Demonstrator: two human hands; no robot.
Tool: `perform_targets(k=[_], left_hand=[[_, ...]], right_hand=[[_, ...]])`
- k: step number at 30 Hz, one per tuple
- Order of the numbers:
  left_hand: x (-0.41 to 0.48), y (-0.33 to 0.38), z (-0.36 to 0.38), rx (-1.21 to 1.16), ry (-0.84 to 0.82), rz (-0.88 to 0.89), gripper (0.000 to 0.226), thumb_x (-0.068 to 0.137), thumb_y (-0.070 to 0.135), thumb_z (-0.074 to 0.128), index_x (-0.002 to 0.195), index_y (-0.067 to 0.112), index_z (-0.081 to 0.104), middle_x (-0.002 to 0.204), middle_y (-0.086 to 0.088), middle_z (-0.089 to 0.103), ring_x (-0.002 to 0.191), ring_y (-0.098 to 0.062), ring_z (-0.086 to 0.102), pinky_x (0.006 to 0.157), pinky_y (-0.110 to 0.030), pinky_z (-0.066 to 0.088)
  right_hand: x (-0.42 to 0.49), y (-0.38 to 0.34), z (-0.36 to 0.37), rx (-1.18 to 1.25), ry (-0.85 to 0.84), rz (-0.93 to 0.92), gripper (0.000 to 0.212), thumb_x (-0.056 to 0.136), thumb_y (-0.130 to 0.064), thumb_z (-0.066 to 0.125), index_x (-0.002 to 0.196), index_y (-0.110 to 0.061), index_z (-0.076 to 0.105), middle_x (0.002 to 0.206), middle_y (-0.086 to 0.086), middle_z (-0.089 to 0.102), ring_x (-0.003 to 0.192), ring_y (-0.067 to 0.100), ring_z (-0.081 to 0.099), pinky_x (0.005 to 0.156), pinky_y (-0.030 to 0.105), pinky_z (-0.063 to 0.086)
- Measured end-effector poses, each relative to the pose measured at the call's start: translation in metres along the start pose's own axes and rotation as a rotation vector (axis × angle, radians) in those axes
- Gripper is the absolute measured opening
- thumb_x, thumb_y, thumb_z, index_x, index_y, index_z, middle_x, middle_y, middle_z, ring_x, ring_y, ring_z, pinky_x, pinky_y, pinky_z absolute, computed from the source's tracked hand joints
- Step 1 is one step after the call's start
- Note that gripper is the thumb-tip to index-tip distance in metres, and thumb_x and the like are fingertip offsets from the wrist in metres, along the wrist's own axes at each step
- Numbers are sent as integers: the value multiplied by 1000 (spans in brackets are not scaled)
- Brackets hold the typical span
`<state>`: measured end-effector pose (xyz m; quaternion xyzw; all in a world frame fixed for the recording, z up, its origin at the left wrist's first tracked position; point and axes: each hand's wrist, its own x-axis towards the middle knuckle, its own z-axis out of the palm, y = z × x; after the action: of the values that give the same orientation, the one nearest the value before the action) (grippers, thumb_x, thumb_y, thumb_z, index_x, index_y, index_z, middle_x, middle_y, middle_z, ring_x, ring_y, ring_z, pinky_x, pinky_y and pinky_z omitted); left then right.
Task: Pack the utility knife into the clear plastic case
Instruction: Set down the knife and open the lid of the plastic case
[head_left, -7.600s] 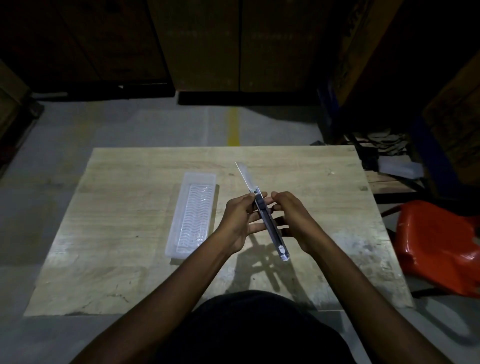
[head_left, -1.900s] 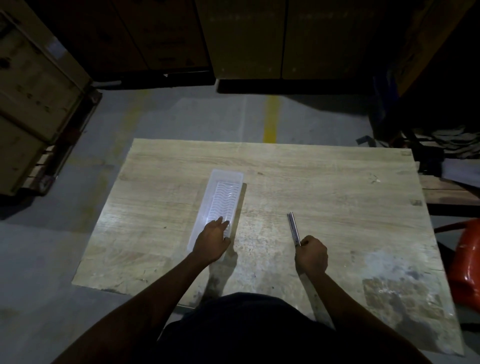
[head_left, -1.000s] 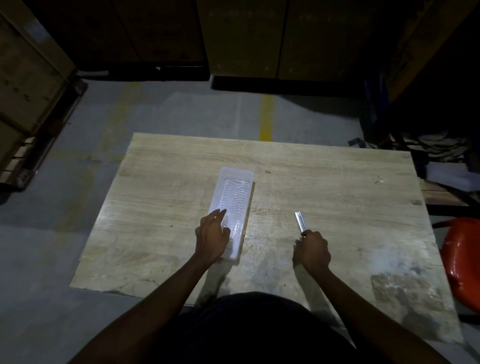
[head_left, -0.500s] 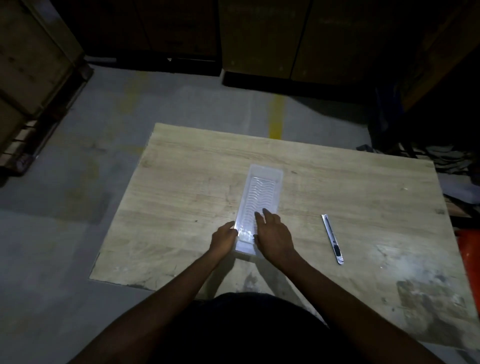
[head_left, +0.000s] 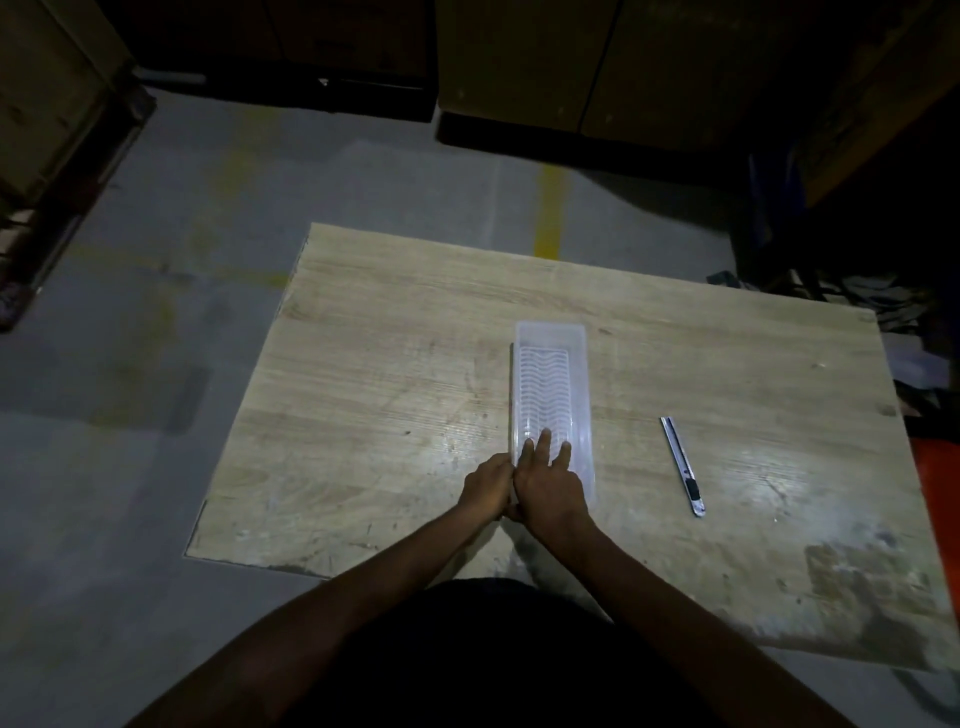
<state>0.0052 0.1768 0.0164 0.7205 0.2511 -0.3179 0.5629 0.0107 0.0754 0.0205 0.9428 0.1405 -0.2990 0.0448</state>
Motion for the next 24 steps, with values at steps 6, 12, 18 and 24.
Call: perform_targets(k=[6,12,18,24], left_hand=[[0,-1,-2,138,-8,71,24,99,27,37,83,28,55,128,-17,61,114,-31,60,92,-34,49],[7,0,-2,443,-17,120,33,97,20,40,121,4,56,122,-17,63,108,-32,62,92,-40,50],[4,-3,-4,50,27,0,34,92,14,45,119,17,66,95,-7,68,58,-12,61,43,-18,49],[5,0,-1,269,155,189,14,82,10,62,87,2,72,85,-16,74,50,0,57,42,-7,39]], right_hand=[[-5,0,-14,11,-39,-54,92,89,-38,62,148,10,9,155,36,7,139,58,17,106,57,38],[-9,4,-28,61,-41,-67,102,82,-53,64,149,5,14,156,34,11,140,55,18,110,55,32],[-6,22,-31,106,-2,-100,114,73,-64,65,151,0,14,157,28,17,135,44,38,109,44,34],[-14,33,-40,185,28,-139,103,77,-57,66,153,-8,16,160,19,20,133,37,43,106,41,39]])
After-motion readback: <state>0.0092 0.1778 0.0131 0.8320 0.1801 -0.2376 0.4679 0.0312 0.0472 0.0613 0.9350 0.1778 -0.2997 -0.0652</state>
